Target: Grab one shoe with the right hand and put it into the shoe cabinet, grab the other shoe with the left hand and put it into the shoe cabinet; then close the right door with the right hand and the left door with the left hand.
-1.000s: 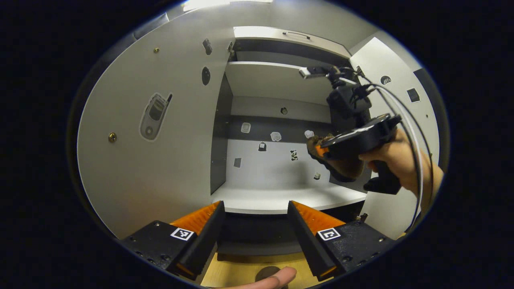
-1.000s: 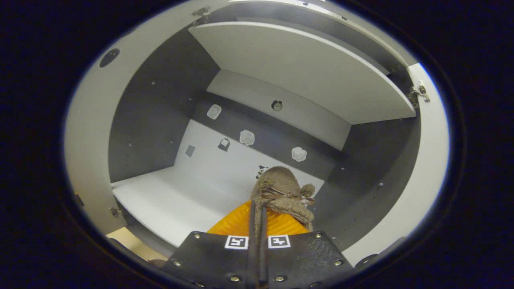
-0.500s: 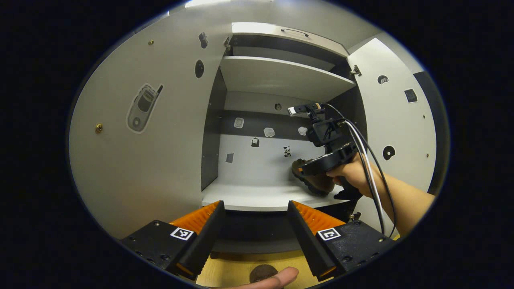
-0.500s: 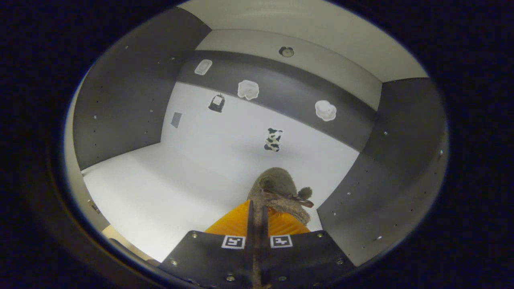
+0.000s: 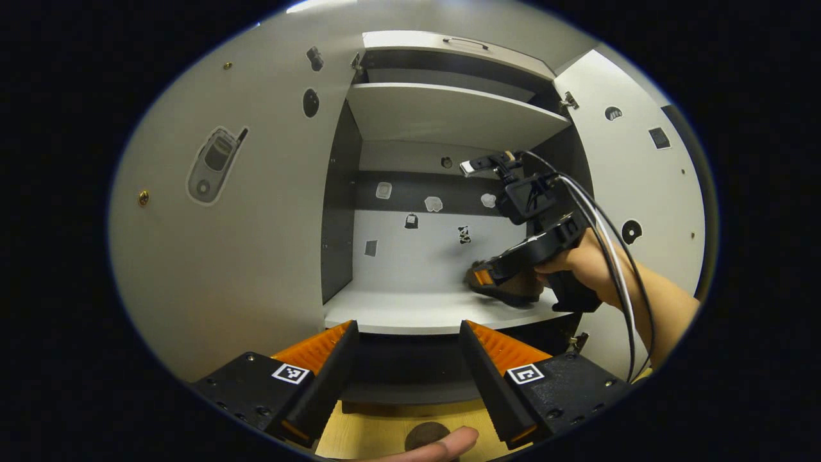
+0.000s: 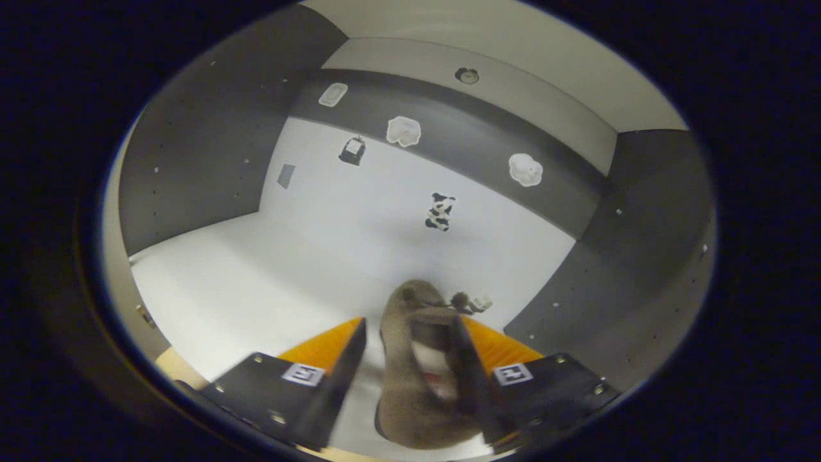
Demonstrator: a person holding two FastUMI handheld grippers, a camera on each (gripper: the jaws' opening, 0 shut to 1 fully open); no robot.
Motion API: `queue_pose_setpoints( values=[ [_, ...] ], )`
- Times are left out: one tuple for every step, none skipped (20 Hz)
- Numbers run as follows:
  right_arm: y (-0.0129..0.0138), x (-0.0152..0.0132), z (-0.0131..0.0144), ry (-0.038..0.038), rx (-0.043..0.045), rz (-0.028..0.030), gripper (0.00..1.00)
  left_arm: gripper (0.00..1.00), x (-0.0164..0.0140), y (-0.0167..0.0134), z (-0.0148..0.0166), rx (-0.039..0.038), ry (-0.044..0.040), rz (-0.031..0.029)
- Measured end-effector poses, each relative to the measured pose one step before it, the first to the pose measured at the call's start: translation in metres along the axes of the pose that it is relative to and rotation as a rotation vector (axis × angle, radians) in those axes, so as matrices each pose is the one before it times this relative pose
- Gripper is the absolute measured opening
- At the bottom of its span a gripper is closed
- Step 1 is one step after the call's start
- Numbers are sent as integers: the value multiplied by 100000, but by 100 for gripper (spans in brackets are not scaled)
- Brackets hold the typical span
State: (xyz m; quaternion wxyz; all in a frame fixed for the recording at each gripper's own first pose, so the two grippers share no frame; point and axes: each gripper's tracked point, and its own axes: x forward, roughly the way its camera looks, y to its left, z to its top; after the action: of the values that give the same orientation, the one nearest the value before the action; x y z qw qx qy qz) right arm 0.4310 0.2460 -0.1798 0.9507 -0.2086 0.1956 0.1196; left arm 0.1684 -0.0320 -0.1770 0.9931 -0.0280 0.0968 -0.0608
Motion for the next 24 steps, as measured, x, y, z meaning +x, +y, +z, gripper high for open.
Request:
queue_pose_setpoints(
  values=[
    [-289, -1308, 818, -3055, -574, -1133, 100, 96, 63, -147, -254, 438, 584, 89],
    [64, -1209, 543, -3083, 1441, 699, 98, 96, 47, -6, -155, 388, 533, 433],
    [-63, -1547, 576, -2516, 2568, 494, 98, 96, 51, 133, -24, 400, 31, 887],
    [-443, -1836, 515, -2410, 3128, -677, 99, 96, -56, 51, -9, 339, -107, 931],
    [-471, -1849, 653, -3081, 3263, -886, 98, 96, -13, -22, -5, 231, -200, 534],
    [-140, -1777, 750, -3929, 3624, 262, 98, 96, -84, -208, -48, 61, 12, 35],
    [-166, -1959, 665, -3678, 2769, 157, 99, 96, -80, -345, -40, -142, 68, -618],
    [-448, -2084, 493, -3233, 1691, -593, 99, 96, -60, -414, -95, -406, -125, -1071],
    [-468, -1943, 507, -3184, 1388, -1040, 99, 96, -66, -357, -304, -23, 893, -343],
    [-284, -1934, 327, -3034, 1623, -669, 99, 96, 21, -325, -265, 1103, 1159, -701],
    [-177, -1875, 207, -2478, 1864, -170, 99, 96, 39, -98, -149, 1021, 367, 36],
    [-9, -1790, -51, -1920, 1496, 302, 98, 96, 8, 126, -35, 780, 107, 1147],
    [-56, -1850, -55, -1949, 1556, 869, 98, 96, -71, 287, -93, -242, 159, 1987],
    [-141, -1568, -110, -1929, 1680, -254, 99, 96, -58, -2, -3, -174, -80, 540],
    [-132, -1584, -355, -1232, 481, 92, 98, 96, -161, -153, -117, -488, -151, 510],
    [-227, -1377, -421, -1488, 897, -924, 98, 96, -146, 72, -208, -262, 795, 921],
    [-424, -1488, -257, -1661, 718, -1022, 98, 96, -286, 15, -478, -196, 1326, 1114],
    [-626, -1470, -137, -2116, 663, -2081, 98, 96, -345, -64, -305, -439, 748, 801],
    [-919, -1285, -191, -1937, -93, -3203, 98, 96, -324, -5, -452, -514, 222, 845],
    [-852, -1165, -654, -479, -1081, -2899, 98, 96, -390, 139, -649, -771, 537, 1040],
    [-644, -1100, -591, -362, -298, -2504, 98, 96, -212, 116, -780, -1306, -666, 847],
    [-99, -920, -288, -997, 1233, -1271, 98, 96, -149, 26, -1434, -366, 1933, -384],
    [301, -966, -111, -1500, 1909, 1191, 98, 96, -220, 18, -2103, 732, 3862, -1535],
    [244, -730, -164, -1520, 2135, 1013, 99, 96, -220, 44, -2207, 185, 5191, -1217]
  ],
)
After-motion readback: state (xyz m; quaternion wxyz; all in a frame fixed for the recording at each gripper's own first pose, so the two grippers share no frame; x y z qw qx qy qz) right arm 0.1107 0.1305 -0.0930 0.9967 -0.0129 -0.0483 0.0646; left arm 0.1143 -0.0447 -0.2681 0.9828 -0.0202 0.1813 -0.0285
